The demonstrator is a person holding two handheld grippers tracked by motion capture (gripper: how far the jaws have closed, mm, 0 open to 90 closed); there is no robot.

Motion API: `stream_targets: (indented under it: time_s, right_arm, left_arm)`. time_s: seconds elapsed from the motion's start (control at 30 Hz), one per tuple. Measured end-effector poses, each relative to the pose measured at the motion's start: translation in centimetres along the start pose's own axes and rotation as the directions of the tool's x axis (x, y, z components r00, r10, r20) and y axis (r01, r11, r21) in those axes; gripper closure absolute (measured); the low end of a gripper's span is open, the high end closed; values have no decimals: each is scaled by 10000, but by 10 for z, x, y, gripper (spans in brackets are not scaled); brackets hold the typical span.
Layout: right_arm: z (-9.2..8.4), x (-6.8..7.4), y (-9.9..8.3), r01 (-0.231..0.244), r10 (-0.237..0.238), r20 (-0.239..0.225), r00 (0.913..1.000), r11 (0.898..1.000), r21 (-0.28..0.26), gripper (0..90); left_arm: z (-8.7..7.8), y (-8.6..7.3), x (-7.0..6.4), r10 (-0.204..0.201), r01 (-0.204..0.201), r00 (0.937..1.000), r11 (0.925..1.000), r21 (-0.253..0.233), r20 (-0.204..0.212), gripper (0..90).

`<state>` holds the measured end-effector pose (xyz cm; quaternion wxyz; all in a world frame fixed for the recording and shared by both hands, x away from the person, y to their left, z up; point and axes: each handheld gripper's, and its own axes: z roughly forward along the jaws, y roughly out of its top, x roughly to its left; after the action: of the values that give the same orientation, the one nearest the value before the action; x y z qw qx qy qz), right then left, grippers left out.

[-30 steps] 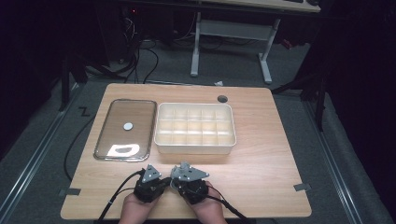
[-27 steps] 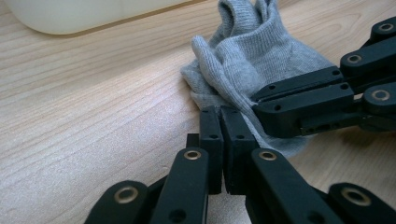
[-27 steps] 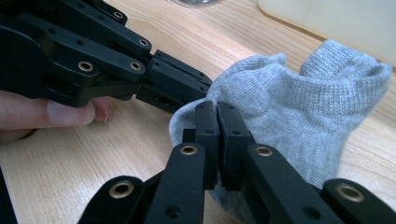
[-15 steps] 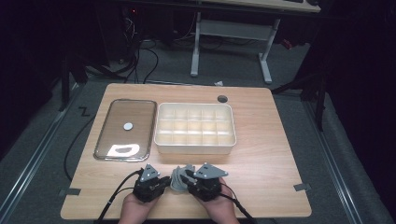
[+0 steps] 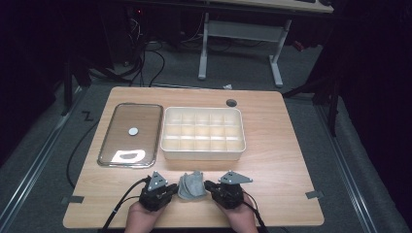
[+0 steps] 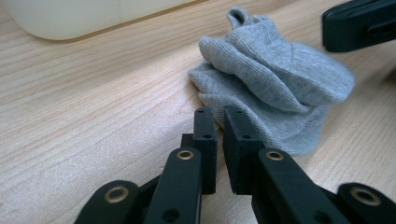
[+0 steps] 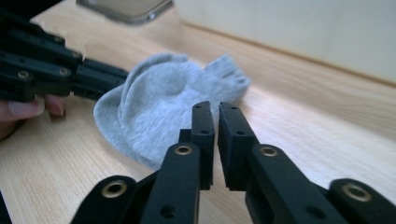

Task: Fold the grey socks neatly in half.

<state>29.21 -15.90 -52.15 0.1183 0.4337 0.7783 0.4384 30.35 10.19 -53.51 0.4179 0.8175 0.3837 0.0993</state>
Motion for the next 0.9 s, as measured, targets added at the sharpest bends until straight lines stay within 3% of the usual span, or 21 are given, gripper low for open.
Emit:
stream_targets:
  time_s: [0.13,0.23,0.37,0.53,0.67,0.83,0.87,0.9]
  right_arm:
    - [8,5,0,-63,65,-163,9998,9999,133,864]
    - [14,9,0,50,-49,-31,10000,9996,290,857]
    - [12,14,3,200,-199,93,9998,9997,-107,863]
    - [21,18,1,493,-495,40,9988,9975,502,870]
    - [24,21,0,823,-832,149,9964,9952,536,872]
    - [24,22,0,1065,-1078,228,9939,9928,540,873]
    - [24,22,0,1091,-1106,238,9936,9924,566,874]
    - [24,22,0,1089,-1105,248,9936,9924,570,875]
  left_arm:
    - [0,0,-1,83,-83,10000,10000,12,-22,843]
    - [0,0,-1,135,-135,9999,9999,25,4,846]
    - [0,0,-1,148,-148,9999,9999,15,47,845]
    - [0,0,-2,246,-246,9997,9997,54,68,849]
    - [0,0,-2,269,-269,9996,9996,28,36,863]
    - [-4,3,0,90,-96,9998,9991,-417,-158,846]
    - [-10,10,1,-13,-12,9996,9964,-844,-298,847]
    - [-12,13,-1,11,-42,9995,9953,-963,-323,850]
